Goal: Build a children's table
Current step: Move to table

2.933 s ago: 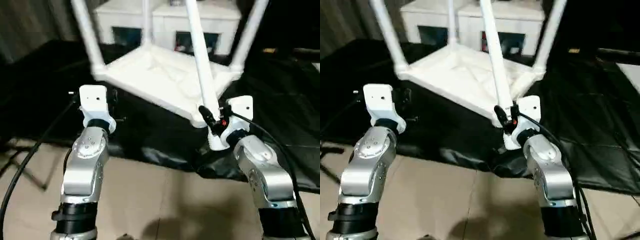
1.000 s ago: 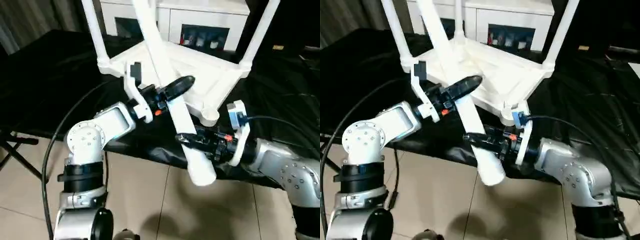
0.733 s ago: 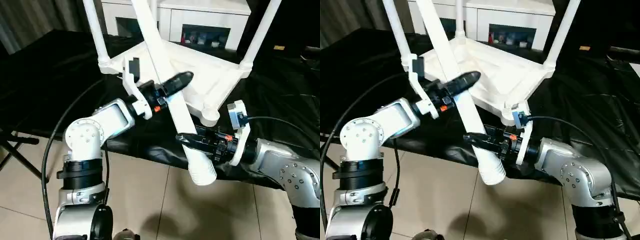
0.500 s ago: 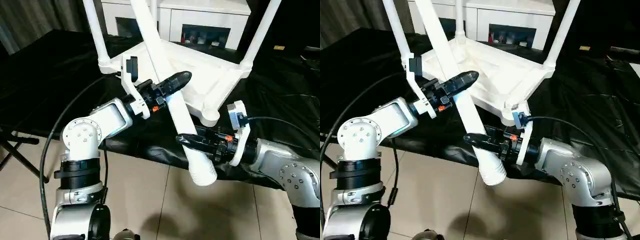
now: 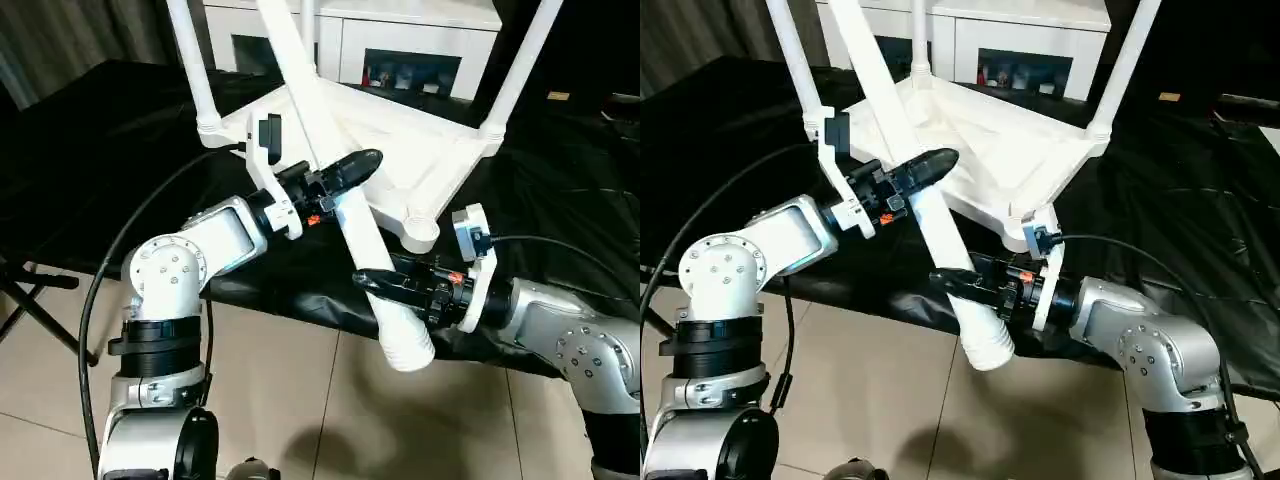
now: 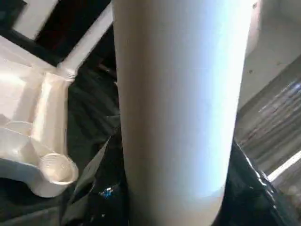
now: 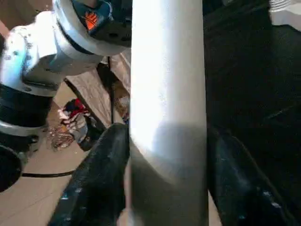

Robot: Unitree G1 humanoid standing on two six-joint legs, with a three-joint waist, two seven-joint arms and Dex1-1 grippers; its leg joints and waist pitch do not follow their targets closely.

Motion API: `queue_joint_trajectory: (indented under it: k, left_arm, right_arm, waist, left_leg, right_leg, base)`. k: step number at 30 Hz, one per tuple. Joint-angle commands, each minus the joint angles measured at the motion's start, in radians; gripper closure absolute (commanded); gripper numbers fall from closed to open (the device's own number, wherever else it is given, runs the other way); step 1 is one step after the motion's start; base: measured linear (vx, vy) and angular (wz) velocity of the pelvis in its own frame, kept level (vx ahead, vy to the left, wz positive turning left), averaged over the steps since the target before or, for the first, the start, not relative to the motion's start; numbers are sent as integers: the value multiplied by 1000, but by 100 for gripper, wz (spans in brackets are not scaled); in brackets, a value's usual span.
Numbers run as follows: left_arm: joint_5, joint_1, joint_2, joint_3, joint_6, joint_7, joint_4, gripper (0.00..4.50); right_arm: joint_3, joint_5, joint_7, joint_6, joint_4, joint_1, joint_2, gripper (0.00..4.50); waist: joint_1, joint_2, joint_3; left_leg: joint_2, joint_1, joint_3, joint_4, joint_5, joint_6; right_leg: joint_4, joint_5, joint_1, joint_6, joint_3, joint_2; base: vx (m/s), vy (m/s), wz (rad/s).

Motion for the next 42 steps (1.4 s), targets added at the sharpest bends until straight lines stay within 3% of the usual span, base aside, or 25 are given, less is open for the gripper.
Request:
queue_joint_trajectory:
  k: [1, 3, 6, 8, 9, 13, 15, 23, 33, 34, 42]
  left_arm:
    - [70, -5, 24, -27, -25, 26, -16, 270]
    - [118, -10, 35, -59, -50, 42, -21, 272]
    - [199, -32, 51, -115, -96, 67, -33, 273]
    - [207, -37, 50, -121, -98, 69, -37, 273]
    - [234, -54, 51, -136, -124, 82, -33, 273]
    - [259, -65, 56, -157, -147, 71, -31, 273]
    - [275, -68, 58, -163, -158, 65, -31, 273]
    - [310, -77, 68, -194, -191, 28, -22, 273]
    - [326, -67, 68, -233, -194, -17, -45, 273]
    - [326, -67, 67, -233, -194, -19, -46, 273]
    - [326, -69, 63, -230, -198, -35, -49, 275]
  right_arm:
    - [9, -24, -6, -38, -15, -14, -6, 181]
    - [33, -68, -28, -57, -13, -24, -10, 156]
    - [122, -213, -107, -119, -5, -60, -20, 145]
    - [136, -237, -123, -131, -5, -68, -17, 119]
    - [129, -230, -178, -87, 6, -92, 21, 113]
    - [140, -248, -217, -66, 17, -108, 41, 101]
    - [149, -274, -244, -59, 31, -116, 50, 69]
    - [161, -290, -303, 18, 73, -137, 83, 68]
    - [185, -288, -278, 28, 83, -134, 98, 68]
    - [186, -289, -277, 28, 84, -134, 99, 96]
    - [194, -294, -264, 29, 97, -131, 104, 147]
  waist:
    - [-1, -14, -80]
    - [-3, -15, -79]
    - [-8, -16, -80]
    - [-8, -16, -78]
    - [-9, -18, -79]
    - [-9, -16, -81]
    - [-8, -16, -81]
    - [-15, -15, -82]
    - [-16, -15, -81]
    - [-17, -15, -82]
    - [-19, -15, -81]
  left_leg:
    - [46, 16, -16, -68, -99, 16]
    - [47, 16, -17, -69, -103, 10]
    - [45, 17, -17, -69, -94, -6]
    - [45, 16, -16, -69, -103, -4]
    - [45, 18, -15, -68, -96, 1]
    - [46, 16, -16, -67, -82, 9]
    - [45, 16, -16, -67, -78, 4]
    - [44, 16, -16, -68, -90, -6]
    - [44, 16, -14, -67, -90, -3]
    - [45, 16, -15, -67, -88, -3]
    - [44, 16, -15, -67, -91, -3]
  right_leg:
    - [-71, -191, 49, -161, 56, -74]
    - [-72, -203, 49, -148, 57, -73]
    - [-71, -210, 47, -138, 56, -72]
    - [-70, -208, 48, -147, 58, -75]
    - [-69, -197, 45, -154, 59, -72]
    - [-63, -159, 46, -172, 58, -72]
    - [-61, -143, 46, -175, 59, -71]
    - [-60, -142, 49, -176, 59, -72]
    - [-59, -132, 50, -188, 60, -74]
    - [-58, -129, 51, -188, 60, -74]
    - [-59, -140, 51, -186, 60, -74]
  base:
    - [0, 0, 0]
    - [0, 0, 0]
    - [0, 0, 0]
    - [0, 0, 0]
    - [0, 0, 0]
    - [0, 0, 0]
    - [0, 0, 0]
    - [0, 0, 0]
    - [0, 0, 0]
    - [0, 0, 0]
    - [0, 0, 0]
